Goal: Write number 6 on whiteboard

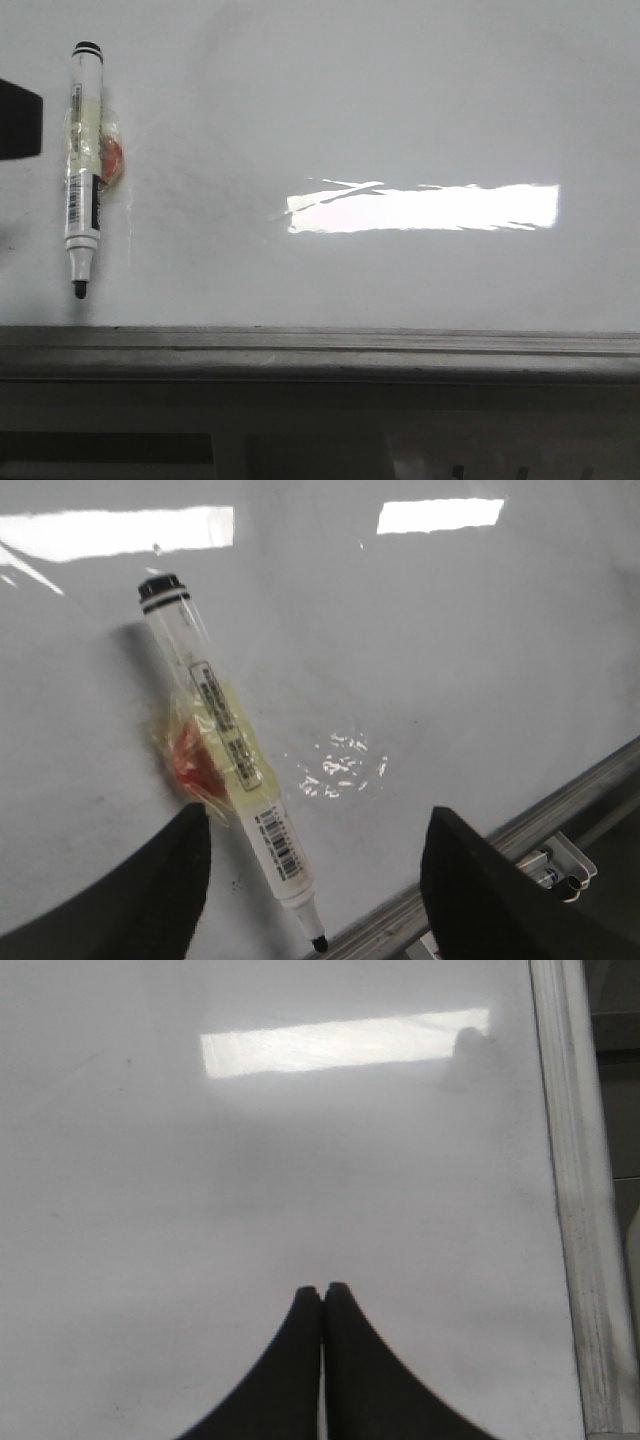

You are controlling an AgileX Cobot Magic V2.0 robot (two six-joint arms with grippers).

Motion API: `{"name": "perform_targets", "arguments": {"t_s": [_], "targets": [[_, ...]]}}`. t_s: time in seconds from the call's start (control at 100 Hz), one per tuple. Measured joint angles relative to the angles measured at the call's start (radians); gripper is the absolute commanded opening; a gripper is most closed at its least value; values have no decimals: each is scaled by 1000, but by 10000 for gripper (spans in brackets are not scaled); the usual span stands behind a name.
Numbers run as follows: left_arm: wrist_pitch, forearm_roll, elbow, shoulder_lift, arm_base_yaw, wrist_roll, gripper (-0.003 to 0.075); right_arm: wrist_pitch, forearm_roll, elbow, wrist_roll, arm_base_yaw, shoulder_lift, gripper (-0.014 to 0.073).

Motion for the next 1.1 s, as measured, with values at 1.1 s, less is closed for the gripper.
{"name": "perform_targets", "arguments": {"t_s": [1.1], "targets": [[-206,-121,-10,292,6,2,274,0,0,0,2,0,0,-64]]}}
